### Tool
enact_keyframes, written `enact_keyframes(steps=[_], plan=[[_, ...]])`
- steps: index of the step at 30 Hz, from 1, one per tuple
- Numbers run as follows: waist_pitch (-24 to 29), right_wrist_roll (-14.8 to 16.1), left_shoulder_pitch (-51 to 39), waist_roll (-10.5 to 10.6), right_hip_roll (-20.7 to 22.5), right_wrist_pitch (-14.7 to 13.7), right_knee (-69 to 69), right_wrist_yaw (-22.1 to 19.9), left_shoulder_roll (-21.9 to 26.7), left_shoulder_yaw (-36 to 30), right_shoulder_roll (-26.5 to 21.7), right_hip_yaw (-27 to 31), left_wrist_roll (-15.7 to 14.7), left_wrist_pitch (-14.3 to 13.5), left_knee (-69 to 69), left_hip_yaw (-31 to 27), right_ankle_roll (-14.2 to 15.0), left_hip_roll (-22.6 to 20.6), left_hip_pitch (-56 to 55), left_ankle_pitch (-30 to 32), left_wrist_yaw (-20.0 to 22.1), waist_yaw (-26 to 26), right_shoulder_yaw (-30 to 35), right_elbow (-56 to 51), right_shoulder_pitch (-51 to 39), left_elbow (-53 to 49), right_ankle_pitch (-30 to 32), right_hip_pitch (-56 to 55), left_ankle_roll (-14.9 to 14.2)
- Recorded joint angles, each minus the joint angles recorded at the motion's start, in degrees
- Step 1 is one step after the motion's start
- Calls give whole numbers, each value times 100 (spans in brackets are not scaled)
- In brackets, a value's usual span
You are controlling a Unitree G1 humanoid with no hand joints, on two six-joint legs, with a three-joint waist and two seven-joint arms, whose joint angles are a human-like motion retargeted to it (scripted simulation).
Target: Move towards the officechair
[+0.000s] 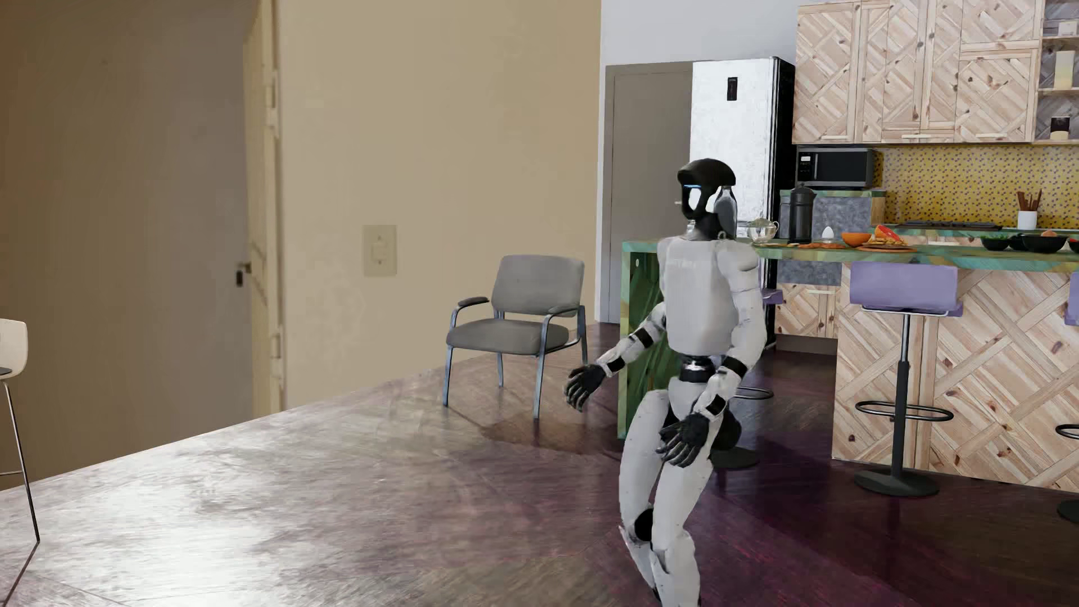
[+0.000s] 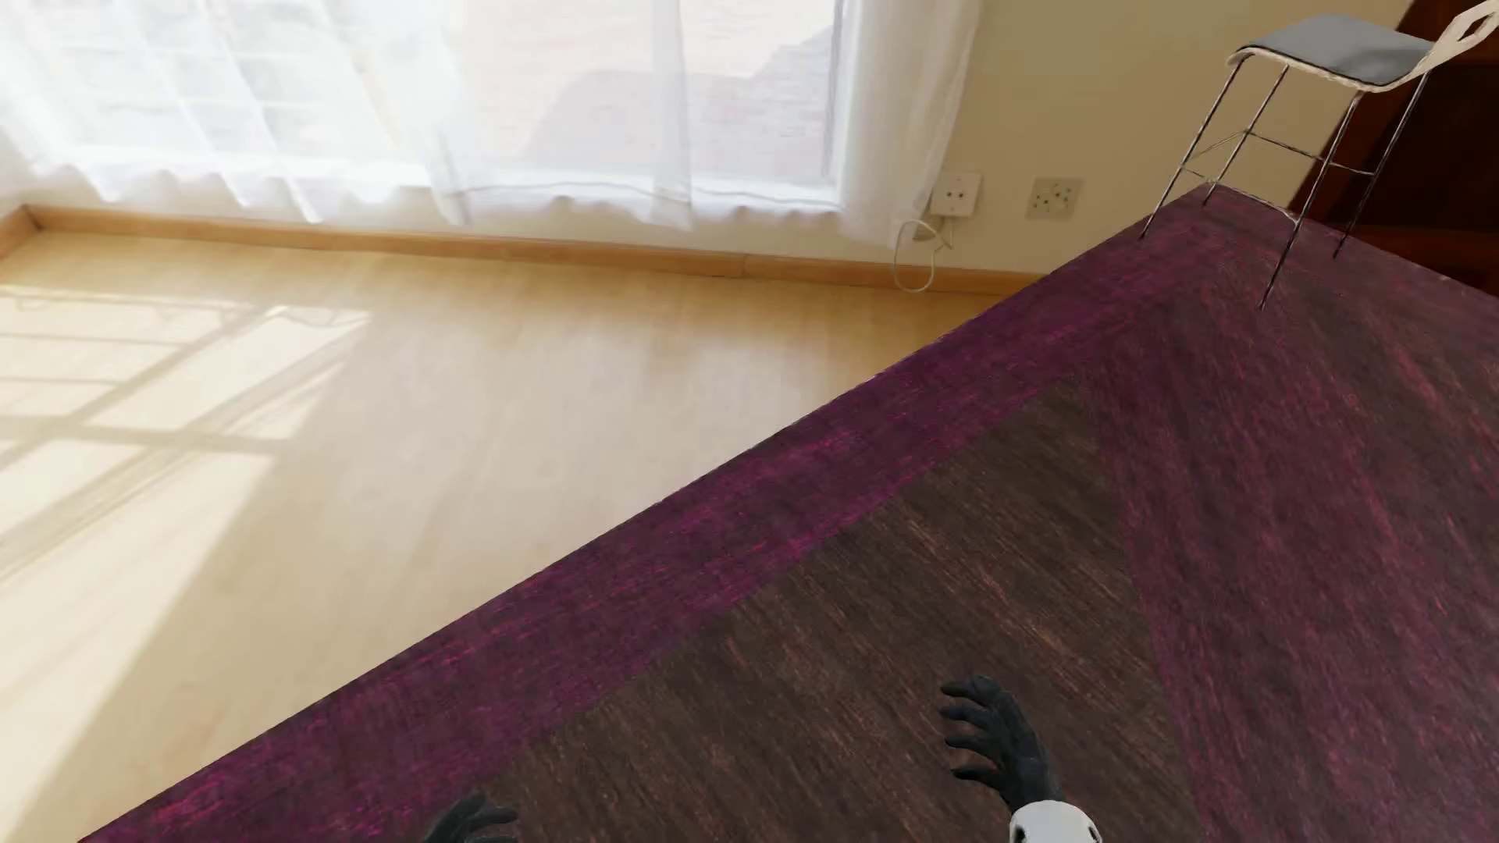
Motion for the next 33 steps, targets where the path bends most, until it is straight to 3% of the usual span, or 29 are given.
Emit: enact_keyframes(steps=[1,2,4,5,7,8,9,10,11,13,14,15,16,17,18,19,20,21,23,24,25,26,27,28,29,30,31,32,33], plan=[[-73,-68,53,81,30,-21,619,2,99,-46,-48,-24,-20,-23,786,44,18,209,-351,-764,-33,-232,-98,326,-23,47,-357,-409,-124],[-142,-129,-80,106,-66,-20,1228,-6,253,-249,-86,-85,-61,165,1342,142,20,329,-656,-1268,-81,-484,-90,514,277,-125,-795,-788,-397],[-204,10,-458,307,-64,416,1670,8,252,-383,-59,-59,-59,406,1639,181,179,474,-855,-1290,-42,-952,-119,485,915,-245,-1388,-1122,-945],[-137,201,-671,274,-166,712,1802,45,340,-370,25,-62,-52,406,1591,239,16,440,-752,-1365,27,-1150,-189,287,1220,-304,-1758,-1167,-978],[-73,638,-1171,168,-378,1247,2034,-58,66,-178,-29,-85,33,52,1416,215,-189,253,-762,-819,267,-991,-92,144,1605,-453,-2024,-1213,-451],[-13,827,-1269,140,-378,1464,2065,-153,124,-465,-116,-84,93,-219,1314,207,153,249,-780,-410,411,-766,-92,161,1512,-499,-1938,-1240,31],[51,947,-1051,137,-417,1516,2058,-268,135,-457,-191,-140,204,-505,1414,217,239,289,-788,-619,550,-622,-66,242,1204,-448,-1820,-1262,245],[22,955,-680,254,-356,1398,1977,-365,97,-325,-247,-183,332,-656,1846,59,363,346,-909,-1135,665,-426,-42,439,884,-407,-1541,-1332,337],[-47,824,-348,408,-234,1091,1828,-422,-3,-112,-201,-183,448,-580,2475,-256,237,284,-978,-1392,732,-197,38,665,783,-283,-1217,-1337,349],[-139,572,228,584,-71,506,1751,-314,152,-154,-58,-2,430,17,1801,-461,49,416,-353,-1783,740,-272,86,463,763,-379,-1123,-1358,176],[-110,466,349,550,-69,266,1666,-266,143,-204,213,116,345,308,1441,-224,-30,551,-117,-1579,745,-685,159,509,651,-405,-956,-1303,-357],[-77,405,230,466,-115,191,1625,-172,166,-352,302,218,183,566,1184,49,-170,664,80,-1197,750,-1055,211,328,750,-583,-796,-1310,-1141],[29,356,-277,322,-308,185,1652,-92,191,-428,267,154,-11,746,1053,267,-247,702,342,-1111,749,-1329,135,255,958,-606,-825,-1229,-1546],[31,361,-886,316,-381,231,1627,-84,93,-372,-143,62,-217,739,1014,339,518,800,462,-1214,727,-1420,271,531,1179,-695,-1077,-1145,-1403],[-20,424,-1040,210,-422,385,1547,-165,96,-410,-249,-20,-345,382,826,337,188,756,681,-1267,678,-1446,123,619,1364,-829,-1018,-990,-888],[28,494,-1098,160,-366,524,1414,-320,0,-386,-318,-67,-382,-13,1106,262,162,799,703,-1242,642,-1394,215,718,1360,-879,-895,-772,-461],[64,532,-1004,152,-262,625,1320,-505,-214,-299,-364,73,-318,-437,2158,25,147,764,280,-558,602,-1097,358,569,1315,-665,-952,-656,-313],[90,563,-763,213,-216,572,1105,-646,-120,-301,-305,74,-159,-592,2808,-263,147,685,-160,45,499,-833,410,658,1252,-398,-1010,-384,-258],[45,614,101,468,-113,606,450,-784,133,183,-182,140,241,-447,2298,-554,196,529,-789,-519,280,-277,277,338,748,-251,-1032,205,-298],[54,502,388,577,-41,607,304,-743,260,316,60,238,381,-211,1629,-575,217,571,-858,-740,220,-103,148,165,377,-245,-1132,443,-422],[75,366,525,574,-27,598,671,-598,440,262,168,334,441,-38,1313,-508,120,606,-756,-599,206,-134,276,130,47,-142,-1182,415,-747],[230,280,393,334,-118,590,1845,-355,657,203,260,312,389,64,1299,-285,-433,620,-441,-834,266,-336,482,379,-170,44,-692,29,-851],[240,309,114,70,-233,588,2717,6,672,209,152,42,221,162,1078,-57,-783,620,-124,-959,422,-584,417,519,108,-27,40,-568,-650],[313,346,-354,-160,-272,636,3051,326,583,135,39,-306,34,326,774,117,-711,657,312,-1050,611,-891,126,493,558,-305,221,-1014,-707],[395,316,-1003,-348,-256,747,2871,484,561,-73,-203,-604,-140,457,503,240,-448,712,744,-1186,774,-1355,-18,328,986,-690,-215,-1389,-762],[369,136,-1480,-565,-221,858,2055,345,331,-106,-287,-580,-243,91,1178,266,-338,704,672,-985,872,-1660,47,297,1272,-622,-416,-1608,-876],[331,-71,-1686,-566,-117,862,1502,84,-146,-166,-427,-557,-251,-416,2464,66,-378,749,194,-285,918,-1756,421,871,1389,-366,-412,-1480,-1010],[343,-179,-1434,-426,31,913,1479,-201,-238,-750,-391,-477,-169,-852,3169,-222,-375,651,-358,211,875,-1597,629,1326,1368,-346,-641,-1248,-1113],[466,-98,-1114,-208,152,1000,1333,-439,-317,-705,-229,-386,10,-1047,3005,-357,-346,539,-818,27,697,-1234,620,1123,1314,-238,-814,-878,-1157]])
